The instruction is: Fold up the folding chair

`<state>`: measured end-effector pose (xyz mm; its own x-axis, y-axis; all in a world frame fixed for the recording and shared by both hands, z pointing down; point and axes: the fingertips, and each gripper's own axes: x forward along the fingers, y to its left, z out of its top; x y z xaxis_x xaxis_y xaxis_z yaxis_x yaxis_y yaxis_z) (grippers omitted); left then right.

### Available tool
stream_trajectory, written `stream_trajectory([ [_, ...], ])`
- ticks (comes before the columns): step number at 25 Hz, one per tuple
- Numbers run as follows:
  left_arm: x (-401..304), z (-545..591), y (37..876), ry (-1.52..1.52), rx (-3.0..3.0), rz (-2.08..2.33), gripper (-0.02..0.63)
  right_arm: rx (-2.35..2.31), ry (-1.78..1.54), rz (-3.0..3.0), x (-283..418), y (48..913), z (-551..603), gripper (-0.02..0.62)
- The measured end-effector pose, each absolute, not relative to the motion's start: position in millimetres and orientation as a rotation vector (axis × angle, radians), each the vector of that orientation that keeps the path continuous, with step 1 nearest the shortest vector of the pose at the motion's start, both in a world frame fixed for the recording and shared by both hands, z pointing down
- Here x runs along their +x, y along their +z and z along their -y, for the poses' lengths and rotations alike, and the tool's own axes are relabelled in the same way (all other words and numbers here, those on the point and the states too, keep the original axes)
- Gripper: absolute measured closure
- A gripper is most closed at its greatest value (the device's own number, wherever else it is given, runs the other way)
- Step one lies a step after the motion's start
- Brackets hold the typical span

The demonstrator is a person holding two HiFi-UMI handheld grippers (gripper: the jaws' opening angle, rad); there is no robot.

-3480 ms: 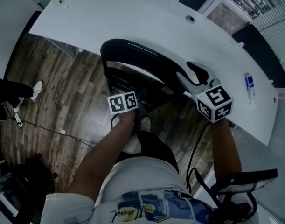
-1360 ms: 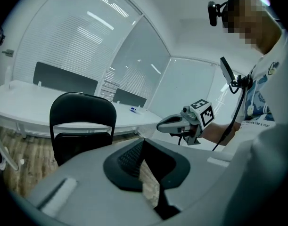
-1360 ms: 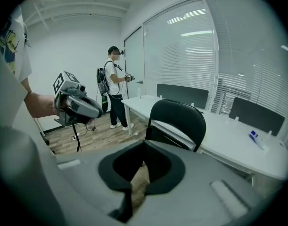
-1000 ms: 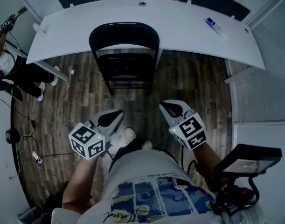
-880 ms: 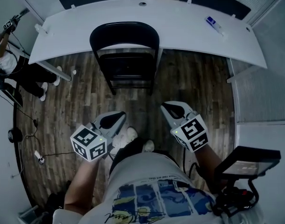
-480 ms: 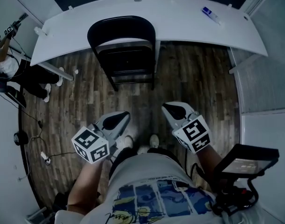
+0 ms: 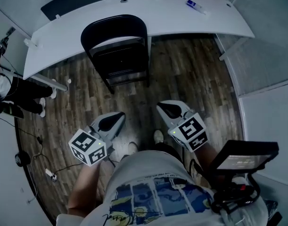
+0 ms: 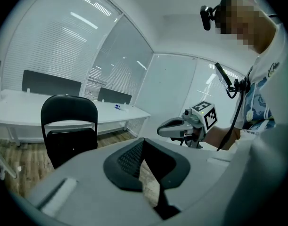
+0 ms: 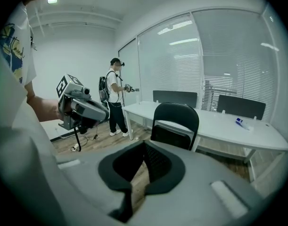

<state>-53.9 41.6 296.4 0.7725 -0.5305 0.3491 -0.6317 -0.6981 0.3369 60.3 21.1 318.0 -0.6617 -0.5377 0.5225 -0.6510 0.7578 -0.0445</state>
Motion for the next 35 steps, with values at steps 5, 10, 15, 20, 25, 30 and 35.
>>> stream_trajectory([
  [5,-74.6,-66.5,300.9,0.329,2.541,0.818,0.603,0.905,0.307,2.485,25.0,307.2,-48.7,0.592],
  [10,-84.5,-87.0,304.2,0.340,2.564,0.758,0.603,0.925,0.303,2.483,2.0,304.4,-73.7,0.592],
  [15,-91.3,-108.9,308.7,0.345,2.575,0.709,0.603,0.918,0.297,2.478,-15.4,304.2,-94.2,0.592],
  [20,-103.2,-131.5,306.2,0.328,2.597,0.700,0.603,0.919,0.270,2.473,-28.6,301.9,-118.4,0.592],
  [25,-123.5,-153.7,305.6,0.317,2.605,0.695,0.603,0.922,0.237,2.458,-46.2,296.7,-142.0,0.592],
  [30,-124.8,-155.7,308.4,0.314,2.605,0.686,0.603,0.914,0.224,2.453,-49.1,296.3,-142.0,0.592],
  [35,-122.9,-156.3,310.8,0.323,2.608,0.674,0.603,0.910,0.222,2.454,-48.9,296.6,-142.7,0.592],
])
